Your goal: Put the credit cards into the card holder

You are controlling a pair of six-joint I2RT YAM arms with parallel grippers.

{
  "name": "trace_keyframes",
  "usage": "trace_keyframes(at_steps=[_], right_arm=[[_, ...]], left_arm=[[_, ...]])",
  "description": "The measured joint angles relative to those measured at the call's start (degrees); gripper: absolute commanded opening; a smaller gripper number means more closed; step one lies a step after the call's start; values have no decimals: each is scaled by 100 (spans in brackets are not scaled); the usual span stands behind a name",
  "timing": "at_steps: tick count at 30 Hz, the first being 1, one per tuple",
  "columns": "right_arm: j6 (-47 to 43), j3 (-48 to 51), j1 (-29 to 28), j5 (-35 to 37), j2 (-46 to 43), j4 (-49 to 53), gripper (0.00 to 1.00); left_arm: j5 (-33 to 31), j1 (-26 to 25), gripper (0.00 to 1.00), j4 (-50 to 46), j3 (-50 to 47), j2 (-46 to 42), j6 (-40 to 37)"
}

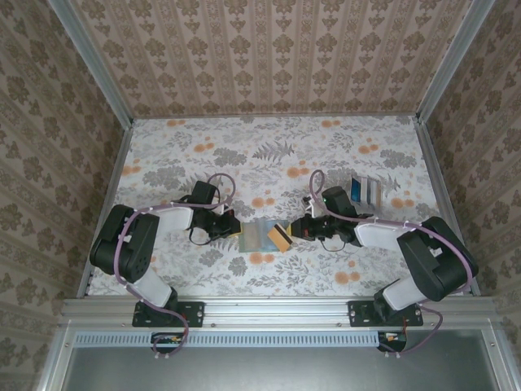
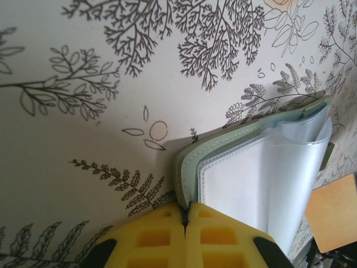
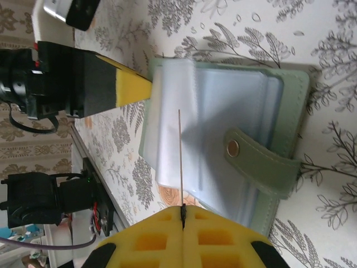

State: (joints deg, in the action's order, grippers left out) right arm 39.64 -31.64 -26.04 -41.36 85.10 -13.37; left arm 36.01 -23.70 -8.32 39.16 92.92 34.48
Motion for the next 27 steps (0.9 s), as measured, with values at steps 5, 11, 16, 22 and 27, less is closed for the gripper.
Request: trace_keyframes(at_steps=[5, 11, 16, 22, 27], right_arm=[[-26, -39, 0, 24, 0, 44, 0], [-37, -31, -2, 85, -83, 107, 0], [-39, -59, -79, 136, -363, 116, 0], [79, -179, -160, 101, 249, -284, 0], [157, -179, -160, 103, 625, -411, 0]], left_arm=[[2, 0, 6, 9, 0, 2, 0], [2, 0, 6, 11, 0, 2, 0], [2, 0, 6, 11, 0, 2, 0], [2, 0, 5, 11, 2, 2, 0], [2, 0, 4, 11, 2, 2, 0]])
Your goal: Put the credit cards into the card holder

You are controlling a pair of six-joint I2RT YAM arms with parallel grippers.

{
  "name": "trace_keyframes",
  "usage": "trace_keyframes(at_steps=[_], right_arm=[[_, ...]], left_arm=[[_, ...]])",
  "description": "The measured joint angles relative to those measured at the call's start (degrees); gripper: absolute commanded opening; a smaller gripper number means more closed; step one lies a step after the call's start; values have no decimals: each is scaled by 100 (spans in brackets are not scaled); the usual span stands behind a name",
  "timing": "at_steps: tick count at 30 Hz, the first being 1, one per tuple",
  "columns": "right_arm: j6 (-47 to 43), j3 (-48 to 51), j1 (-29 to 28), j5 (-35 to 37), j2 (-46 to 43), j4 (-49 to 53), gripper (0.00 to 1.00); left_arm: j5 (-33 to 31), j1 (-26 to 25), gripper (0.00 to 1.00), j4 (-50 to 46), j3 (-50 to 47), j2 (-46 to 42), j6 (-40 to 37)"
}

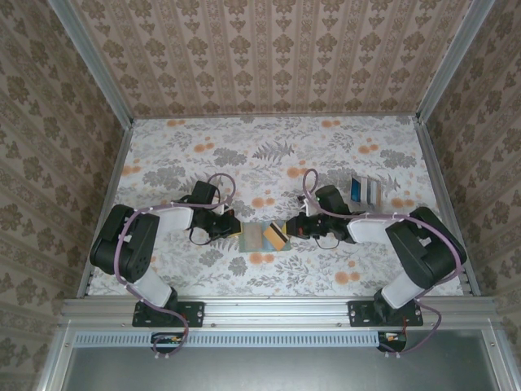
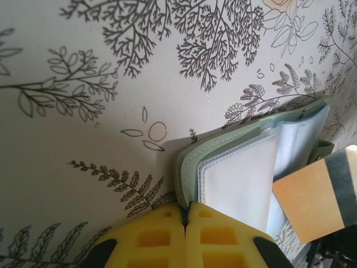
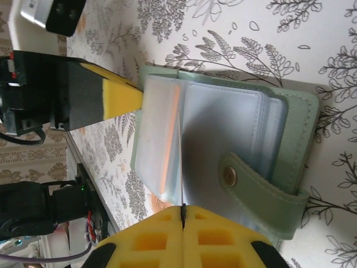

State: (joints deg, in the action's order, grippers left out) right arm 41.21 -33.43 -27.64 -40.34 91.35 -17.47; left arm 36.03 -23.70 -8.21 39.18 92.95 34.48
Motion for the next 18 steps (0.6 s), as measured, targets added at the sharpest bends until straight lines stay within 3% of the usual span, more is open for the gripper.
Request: trace_keyframes(at_steps=[18], right_arm=[[599, -24, 0, -205, 501, -824, 0]], left_arm=[[0, 0, 3, -7, 0, 0, 0]])
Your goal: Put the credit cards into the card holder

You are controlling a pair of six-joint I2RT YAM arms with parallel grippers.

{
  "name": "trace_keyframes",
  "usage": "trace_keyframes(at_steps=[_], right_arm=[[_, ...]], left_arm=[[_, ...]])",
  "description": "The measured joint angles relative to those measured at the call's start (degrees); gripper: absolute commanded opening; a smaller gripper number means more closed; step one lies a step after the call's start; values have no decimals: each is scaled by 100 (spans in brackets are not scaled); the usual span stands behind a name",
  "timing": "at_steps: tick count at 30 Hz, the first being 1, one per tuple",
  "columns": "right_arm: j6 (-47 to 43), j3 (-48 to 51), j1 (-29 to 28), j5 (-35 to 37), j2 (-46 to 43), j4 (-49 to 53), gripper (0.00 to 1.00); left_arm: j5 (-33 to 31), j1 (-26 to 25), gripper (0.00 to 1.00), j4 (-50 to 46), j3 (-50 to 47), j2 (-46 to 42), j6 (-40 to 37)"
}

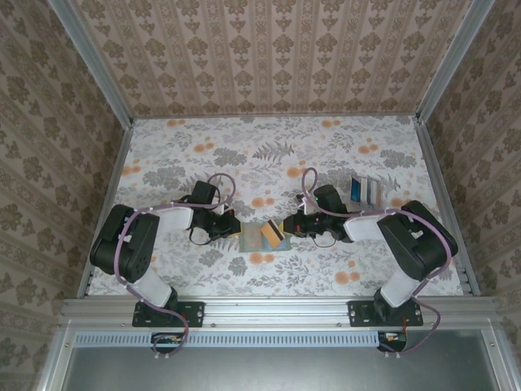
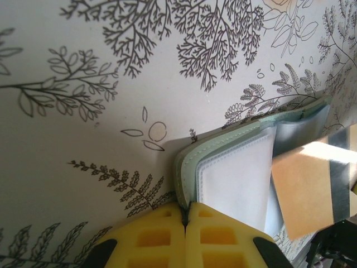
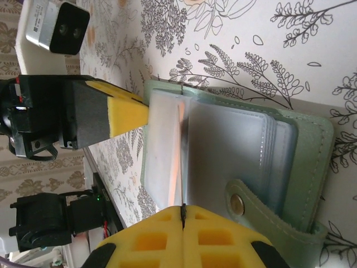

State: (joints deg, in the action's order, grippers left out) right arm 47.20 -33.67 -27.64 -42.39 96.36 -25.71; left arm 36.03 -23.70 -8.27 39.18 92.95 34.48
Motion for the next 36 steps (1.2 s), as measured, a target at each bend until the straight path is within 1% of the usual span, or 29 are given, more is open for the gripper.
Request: trace_keyframes(at_steps=[11, 17, 28, 36], right_arm=[[170, 0, -35, -33, 208, -350, 0], [291, 4, -297, 94, 315, -428, 0], [903, 503, -614, 1300, 269, -1309, 0], [1300, 597, -1069, 2192, 271, -1690, 0]], left_arm=[[-2, 0, 3, 0, 0, 0, 0], [0, 0, 3, 2, -2, 0, 0], [0, 0, 3, 11, -7, 0, 0], [13, 0, 2, 59, -26, 0, 22]])
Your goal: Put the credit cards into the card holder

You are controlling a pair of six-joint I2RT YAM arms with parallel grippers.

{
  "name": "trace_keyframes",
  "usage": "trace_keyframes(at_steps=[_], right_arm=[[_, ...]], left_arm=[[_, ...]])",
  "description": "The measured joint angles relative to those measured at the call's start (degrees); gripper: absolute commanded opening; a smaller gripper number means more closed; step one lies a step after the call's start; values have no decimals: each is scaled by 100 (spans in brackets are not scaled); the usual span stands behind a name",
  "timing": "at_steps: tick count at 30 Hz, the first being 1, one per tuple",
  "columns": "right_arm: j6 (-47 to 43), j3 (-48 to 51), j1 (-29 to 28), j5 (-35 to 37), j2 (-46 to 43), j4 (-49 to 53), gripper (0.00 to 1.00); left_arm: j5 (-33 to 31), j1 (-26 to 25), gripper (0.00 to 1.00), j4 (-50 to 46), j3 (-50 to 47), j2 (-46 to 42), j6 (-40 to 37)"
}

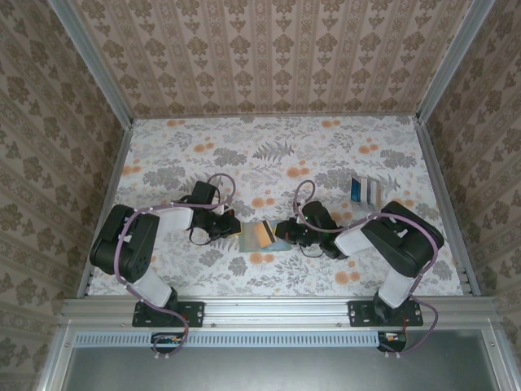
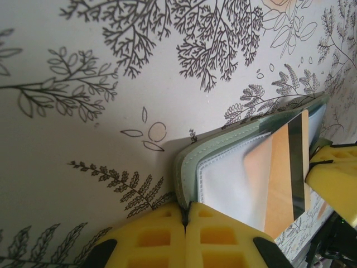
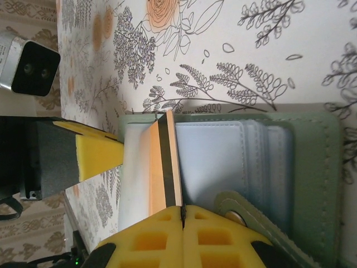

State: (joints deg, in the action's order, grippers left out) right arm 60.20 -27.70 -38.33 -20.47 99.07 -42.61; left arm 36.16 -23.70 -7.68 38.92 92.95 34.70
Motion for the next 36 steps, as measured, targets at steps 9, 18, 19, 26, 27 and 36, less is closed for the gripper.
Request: trace_keyframes(at_steps=[9, 18, 19, 26, 27, 36], right_arm=[[334, 129, -581, 966, 2, -328, 0], [581, 151, -1049, 1827, -28, -354, 0], [608, 146, -1106, 1910, -33, -348, 0], [669, -74, -1443, 2409, -68, 31, 0], [669, -127, -1471, 2448, -68, 116, 0], [645, -551, -1591, 2503, 17, 732, 1]], left_arm=[[11, 11, 2, 173, -107, -33, 118], [50, 11, 1, 330, -177, -44, 304], [55, 11, 1, 345, -184, -44, 310], [94, 11, 1, 494, -249, -44, 380], [96, 11, 1, 505, -254, -44, 391], [116, 9, 1, 603, -291, -44, 435]])
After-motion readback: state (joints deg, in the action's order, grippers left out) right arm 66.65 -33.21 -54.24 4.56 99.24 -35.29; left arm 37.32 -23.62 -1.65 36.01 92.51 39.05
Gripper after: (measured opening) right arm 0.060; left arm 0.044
